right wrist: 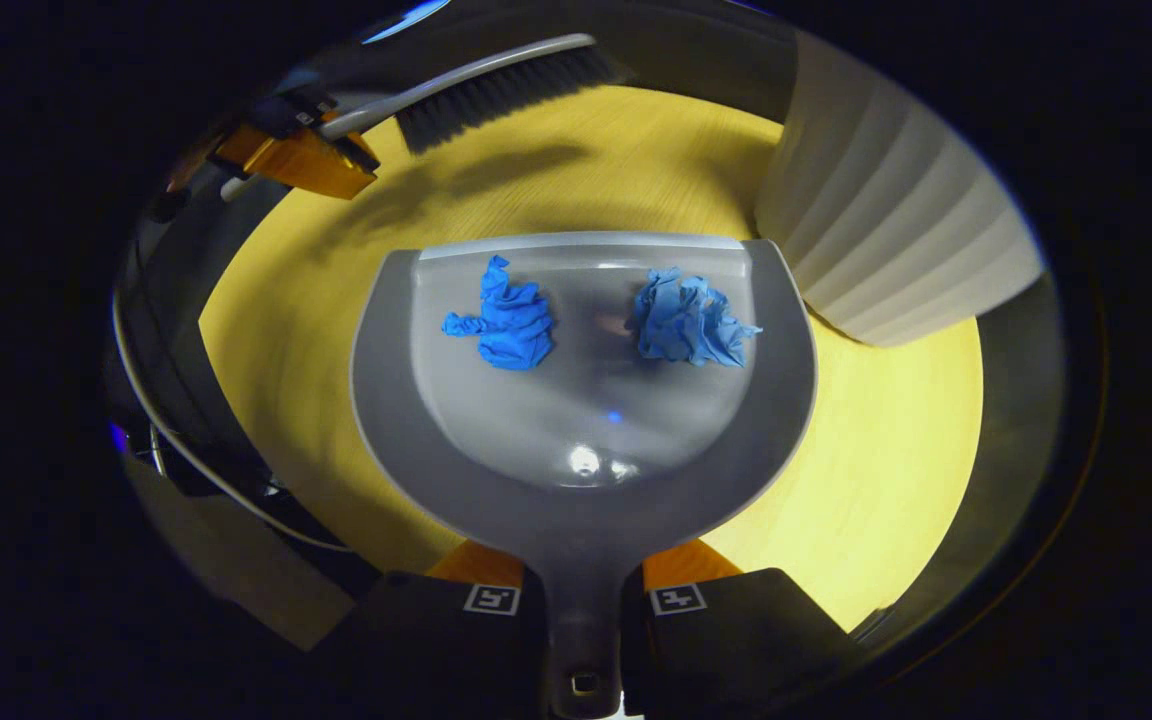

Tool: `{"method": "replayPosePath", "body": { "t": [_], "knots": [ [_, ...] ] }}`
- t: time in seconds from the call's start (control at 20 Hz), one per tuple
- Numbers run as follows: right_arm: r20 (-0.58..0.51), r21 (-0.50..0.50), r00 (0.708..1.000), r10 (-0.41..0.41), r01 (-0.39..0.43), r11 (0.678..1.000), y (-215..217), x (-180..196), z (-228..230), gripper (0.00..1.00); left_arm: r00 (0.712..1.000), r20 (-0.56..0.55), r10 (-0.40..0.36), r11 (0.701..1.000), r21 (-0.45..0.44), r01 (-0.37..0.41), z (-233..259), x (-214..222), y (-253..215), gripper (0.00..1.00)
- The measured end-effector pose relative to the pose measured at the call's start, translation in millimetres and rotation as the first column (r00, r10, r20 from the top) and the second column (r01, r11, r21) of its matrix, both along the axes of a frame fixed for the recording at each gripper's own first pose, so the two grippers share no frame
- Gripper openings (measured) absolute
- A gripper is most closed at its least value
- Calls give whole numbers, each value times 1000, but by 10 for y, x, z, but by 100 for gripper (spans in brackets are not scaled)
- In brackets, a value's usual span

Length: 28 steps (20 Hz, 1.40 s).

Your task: Pick up the small broom and dustpan from the desktop, sweep the trash into the dustpan with the broom, and then empty the trash into the garbage bin.

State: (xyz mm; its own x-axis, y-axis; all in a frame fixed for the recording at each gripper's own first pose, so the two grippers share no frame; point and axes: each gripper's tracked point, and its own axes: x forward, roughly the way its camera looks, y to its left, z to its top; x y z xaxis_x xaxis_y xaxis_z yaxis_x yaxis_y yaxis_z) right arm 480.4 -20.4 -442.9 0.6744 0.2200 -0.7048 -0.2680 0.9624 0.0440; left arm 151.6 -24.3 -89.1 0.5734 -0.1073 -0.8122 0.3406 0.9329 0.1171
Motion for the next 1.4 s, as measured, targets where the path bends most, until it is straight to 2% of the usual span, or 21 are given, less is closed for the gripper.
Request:
{"method": "replayPosePath", "body": {
  "t": [0.2, 0.25, 0.3, 0.35, 0.4, 0.45, 0.5, 0.55, 0.6, 0.65, 0.7, 0.75, 1.1, 1.4],
  "knots": [
    [-18, 47, 996, -88, 89, 995, -19, -130, 160, 32, 997, -13, 82, 987, -136, -83, -260, 13, 345, 23],
    [-24, 53, 993, -115, 116, 992, 2, -176, 200, 26, 996, -20, 88, 983, -157, -90, -250, 58, 408, 23],
    [-27, 69, 989, -143, 145, 987, 34, -221, 240, 39, 996, -21, 89, 982, -165, -91, -260, 82, 402, 23],
    [-35, 92, 985, -171, 174, 980, 71, -254, 281, 26, 996, -23, 81, 981, -174, -83, -305, 86, 418, 23],
    [-45, 112, 978, -203, 207, 972, 93, -281, 294, 38, 998, -22, 65, 980, -186, -68, -331, 133, 453, 23],
    [-53, 123, 973, -225, 230, 965, 102, -289, 322, 32, 999, -23, 47, 979, -196, -51, -367, 154, 536, 23],
    [-61, 134, 968, -242, 248, 959, 149, -275, 332, 38, 999, -25, 29, 980, -197, -34, -386, 171, 595, 22],
    [-65, 145, 964, -259, 266, 953, 169, -266, 343, 32, 1000, -21, 15, 982, -190, -18, -383, 219, 661, 23],
    [-81, 160, 958, -276, 286, 945, 195, -287, 359, 38, 1000, -18, -1, 982, -189, -2, -380, 239, 673, 23],
    [-95, 182, 951, -293, 306, 934, 237, -274, 374, 38, 1000, -18, -16, 981, -192, 12, -369, 230, 680, 23],
    [-105, 201, 944, -313, 328, 923, 268, -278, 412, 32, 1000, -17, -24, 980, -197, 20, -362, 225, 732, 23],
    [-114, 216, 937, -329, 347, 913, 293, -256, 414, 32, 999, -16, -33, 979, -203, 29, -359, 203, 729, 23],
    [-71, 291, 872, -485, 483, 826, 448, -15, 490, 32, 999, -25, -44, 975, -219, 37, -300, 191, 788, 23],
    [-43, 301, 841, -540, 526, 795, 445, 49, 563, 32, 999, -13, -30, 974, -225, 26, -320, 206, 765, 23]
  ]
}}
